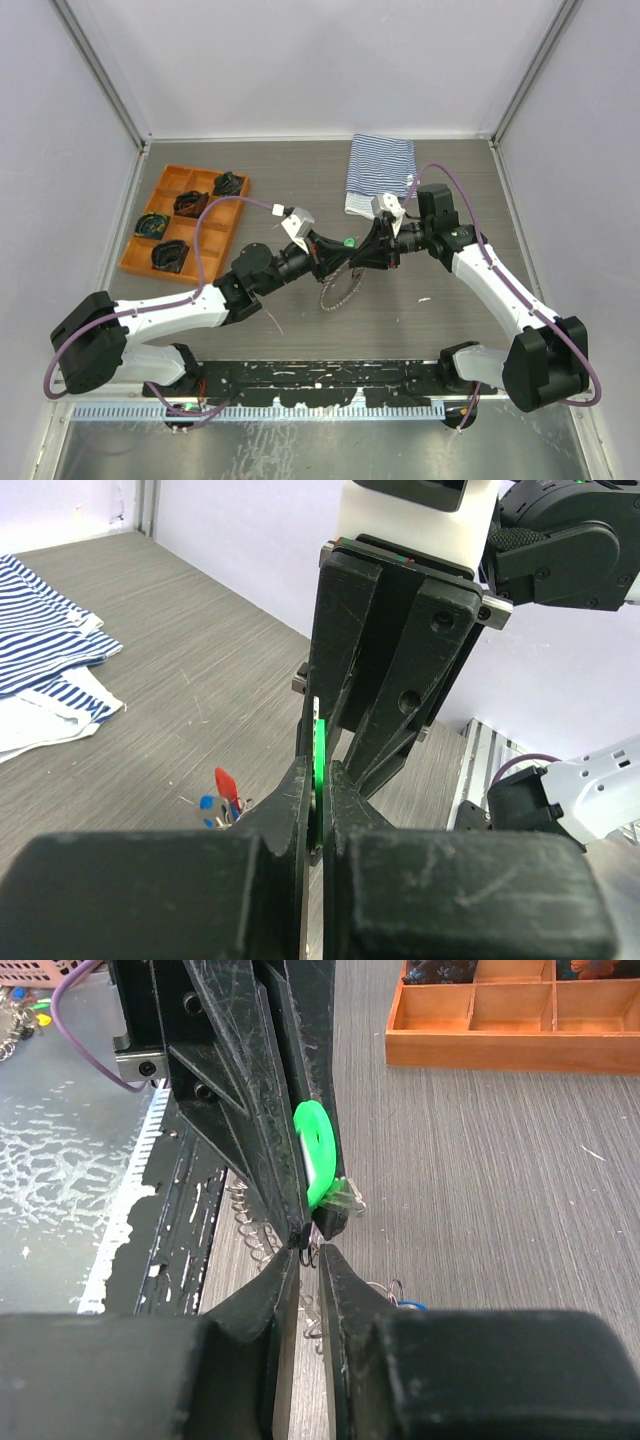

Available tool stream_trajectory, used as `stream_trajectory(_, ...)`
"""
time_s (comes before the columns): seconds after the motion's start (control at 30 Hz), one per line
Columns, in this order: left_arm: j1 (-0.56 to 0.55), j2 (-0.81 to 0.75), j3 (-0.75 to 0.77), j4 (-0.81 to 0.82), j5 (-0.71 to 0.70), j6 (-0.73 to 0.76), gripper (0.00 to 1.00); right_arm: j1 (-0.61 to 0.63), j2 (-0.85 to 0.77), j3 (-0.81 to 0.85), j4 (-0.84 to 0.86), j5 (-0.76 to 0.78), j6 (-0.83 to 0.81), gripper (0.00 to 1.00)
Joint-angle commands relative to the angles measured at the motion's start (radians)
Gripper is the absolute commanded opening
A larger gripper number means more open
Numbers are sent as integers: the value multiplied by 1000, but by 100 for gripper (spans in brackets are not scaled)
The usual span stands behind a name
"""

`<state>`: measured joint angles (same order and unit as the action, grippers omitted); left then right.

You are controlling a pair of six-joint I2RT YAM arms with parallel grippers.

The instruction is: Remove the keys from the keyring

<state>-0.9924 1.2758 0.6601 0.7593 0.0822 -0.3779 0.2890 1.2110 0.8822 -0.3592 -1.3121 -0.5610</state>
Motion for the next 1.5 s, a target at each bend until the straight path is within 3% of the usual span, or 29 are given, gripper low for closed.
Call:
stream_trajectory(0.0,1,-13,54,129,-6,-11,0,5,-15,1,46,-26,24,20)
stream_trajectory(0.23,0,19,56,141,1,-19,0,5,-19,0,57,-32,37,18)
stream_trajectory(0.47,2,3,42,152,-12,-20,0,6,-21,9,35,-35,20,1)
stream_trajectory(0.83,4,-111,-33,138,-98,28,0,-10,-23,27,21,-55,30,1)
stream_trajectory(1.03,5,-151,-57,100,-116,52,0,-21,-25,17,90,-83,121,1)
stream_trajectory(1.23,10,-127,-69,103,-118,49,0,-32,-32,-21,269,-65,314,1)
stream_trajectory(1.47,26,-68,-89,150,-130,27,0,-43,-35,-150,708,-24,729,1)
